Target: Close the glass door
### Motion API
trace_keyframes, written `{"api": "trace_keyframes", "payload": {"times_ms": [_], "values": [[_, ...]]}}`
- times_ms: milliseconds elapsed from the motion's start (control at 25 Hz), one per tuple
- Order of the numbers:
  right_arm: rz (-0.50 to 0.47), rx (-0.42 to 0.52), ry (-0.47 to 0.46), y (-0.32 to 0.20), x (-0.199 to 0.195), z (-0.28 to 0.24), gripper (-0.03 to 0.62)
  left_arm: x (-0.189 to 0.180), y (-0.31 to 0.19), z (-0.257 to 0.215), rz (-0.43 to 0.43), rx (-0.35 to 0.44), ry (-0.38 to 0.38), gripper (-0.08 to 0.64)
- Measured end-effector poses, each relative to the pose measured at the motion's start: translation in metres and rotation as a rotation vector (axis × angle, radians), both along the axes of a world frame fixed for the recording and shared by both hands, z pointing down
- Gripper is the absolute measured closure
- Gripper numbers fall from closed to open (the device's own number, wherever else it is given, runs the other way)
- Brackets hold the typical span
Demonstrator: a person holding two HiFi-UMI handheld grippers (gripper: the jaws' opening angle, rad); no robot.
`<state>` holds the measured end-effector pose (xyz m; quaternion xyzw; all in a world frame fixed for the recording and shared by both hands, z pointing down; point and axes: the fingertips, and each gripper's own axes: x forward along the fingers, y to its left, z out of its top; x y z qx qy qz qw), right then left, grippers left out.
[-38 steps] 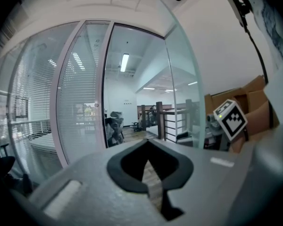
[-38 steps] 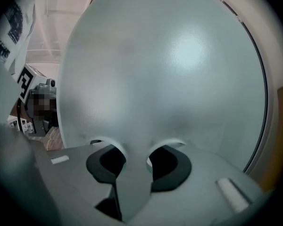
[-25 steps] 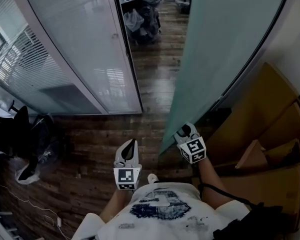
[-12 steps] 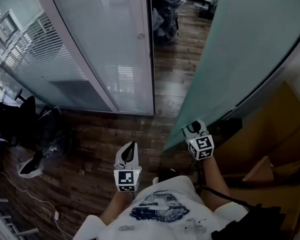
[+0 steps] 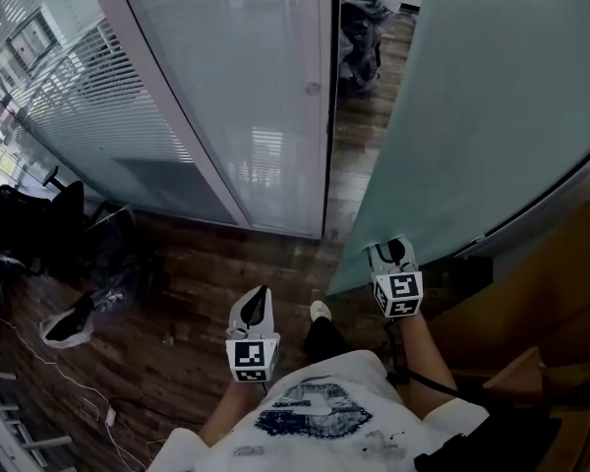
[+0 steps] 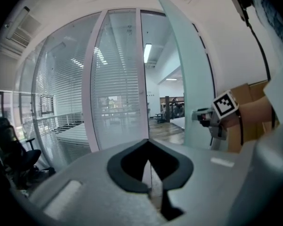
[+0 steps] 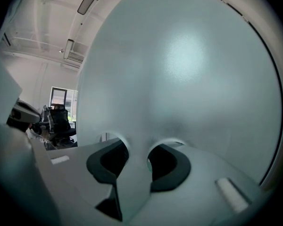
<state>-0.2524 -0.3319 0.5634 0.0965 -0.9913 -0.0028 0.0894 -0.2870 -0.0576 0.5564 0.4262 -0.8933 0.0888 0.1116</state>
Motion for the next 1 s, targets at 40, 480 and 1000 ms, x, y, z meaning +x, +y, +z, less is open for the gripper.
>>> {"api": "trace_keyframes", "payload": {"times_ms": [40, 480, 1000], "values": [[0.010, 0.002, -0.001, -0.003, -0.008, -0.001, 0.463, -0.009, -0.003, 0.000, -0.008, -0.003, 0.002, 0.558], [0.106, 0.018, 0.012, -0.038, -0.081, -0.003, 0.465, -0.090, -0.054, -0.017, -0.028, -0.025, -0.021, 0.558], [0.190, 0.012, -0.002, -0.078, -0.141, -0.003, 0.465, -0.158, -0.107, -0.016, -0.074, -0.044, -0.060, 0.558]]}}
